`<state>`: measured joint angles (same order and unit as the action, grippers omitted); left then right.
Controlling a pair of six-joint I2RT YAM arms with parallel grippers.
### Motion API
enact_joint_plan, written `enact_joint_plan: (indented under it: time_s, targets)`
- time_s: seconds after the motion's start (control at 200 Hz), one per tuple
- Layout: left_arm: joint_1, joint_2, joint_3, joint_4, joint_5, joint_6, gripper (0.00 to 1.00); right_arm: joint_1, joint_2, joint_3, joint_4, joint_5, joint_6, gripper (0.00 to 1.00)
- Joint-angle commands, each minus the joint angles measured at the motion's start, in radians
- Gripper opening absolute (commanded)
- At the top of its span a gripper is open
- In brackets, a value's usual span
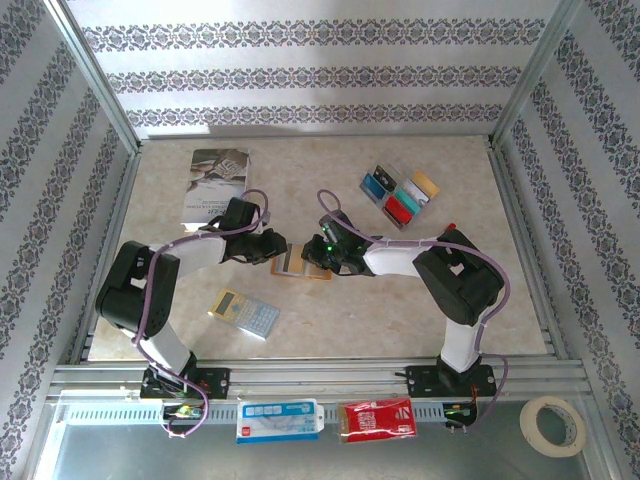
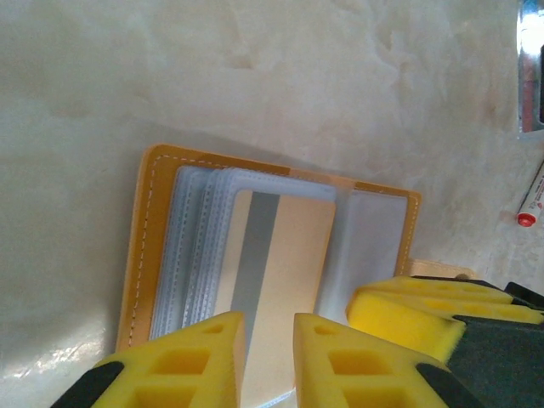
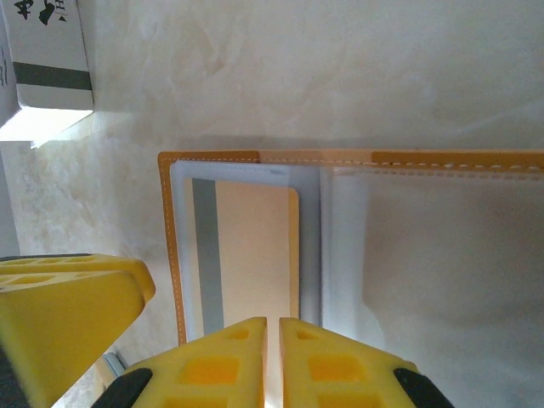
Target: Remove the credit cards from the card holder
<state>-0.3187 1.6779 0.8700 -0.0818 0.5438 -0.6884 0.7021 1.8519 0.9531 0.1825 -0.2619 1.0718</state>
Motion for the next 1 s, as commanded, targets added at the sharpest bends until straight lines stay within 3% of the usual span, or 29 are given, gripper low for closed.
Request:
enact_joint_plan:
  time_s: [0.0,0.754,0.994]
  targets:
    - [0.004,0.017,0.006,0.016,0.014,-0.012,0.22,-0.01,0.018,-0.015,0.026,-0.018,0.003,0.15]
    - [0.003,0.073,-0.065,0.097,-0.021,-0.088,0.15,-0.022,0.039,-0.025,0.052,-0.04,-0.005,0.14]
    - [0.004,0.066,-0.09,0.071,-0.083,-0.074,0.14,-0.029,0.028,-0.057,0.055,0.007,0.007,0.15]
